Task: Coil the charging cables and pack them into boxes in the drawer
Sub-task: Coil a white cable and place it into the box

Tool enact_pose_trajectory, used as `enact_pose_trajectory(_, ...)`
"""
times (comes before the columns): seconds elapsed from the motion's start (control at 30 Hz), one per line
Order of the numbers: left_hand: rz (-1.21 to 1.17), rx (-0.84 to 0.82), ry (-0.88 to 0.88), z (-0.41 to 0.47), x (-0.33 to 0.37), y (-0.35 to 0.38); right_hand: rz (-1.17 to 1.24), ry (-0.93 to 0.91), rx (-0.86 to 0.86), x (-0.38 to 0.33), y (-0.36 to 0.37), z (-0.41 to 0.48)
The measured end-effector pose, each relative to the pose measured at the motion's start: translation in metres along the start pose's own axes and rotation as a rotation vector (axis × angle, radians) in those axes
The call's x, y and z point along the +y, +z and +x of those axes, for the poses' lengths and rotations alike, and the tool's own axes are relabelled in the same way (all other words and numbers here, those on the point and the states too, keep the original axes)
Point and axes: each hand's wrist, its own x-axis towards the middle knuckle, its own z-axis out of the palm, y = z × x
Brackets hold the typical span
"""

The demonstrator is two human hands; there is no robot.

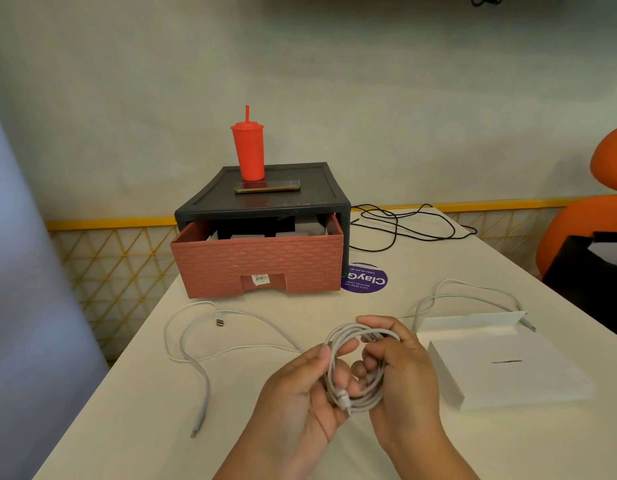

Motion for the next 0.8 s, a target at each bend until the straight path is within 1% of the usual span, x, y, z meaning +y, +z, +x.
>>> enact_pose_trajectory(0.1,-0.01,0.034,-0.028,0.001,0.0,0.0,-0.109,-0.028,-0.036,-0.004,0.002,0.0)
enact_pose_trajectory(0.3,-0.033,0.028,-0.13,0.0,0.006,0.0,-0.28,-0.08,-0.088,-0.015,0.002,0.001)
enact_pose_trajectory(0.4,-0.026,0.038,-0.156,0.0,0.009,0.0,-0.357,-0.147,-0.121,-0.012,0.001,0.004)
enact_pose_trajectory(0.53,-0.009,0.0,-0.171,0.0,0.013,0.001,-0.309,-0.225,-0.206,-0.01,0.001,0.001)
enact_pose_trajectory(0.7,0.055,-0.063,-0.168,-0.002,0.016,0.002,-0.194,-0.174,-0.259,-0.011,0.001,0.001)
enact_pose_trajectory(0.8,0.119,-0.063,-0.123,-0.002,0.019,0.002,-0.229,-0.197,-0.336,-0.01,-0.002,0.004)
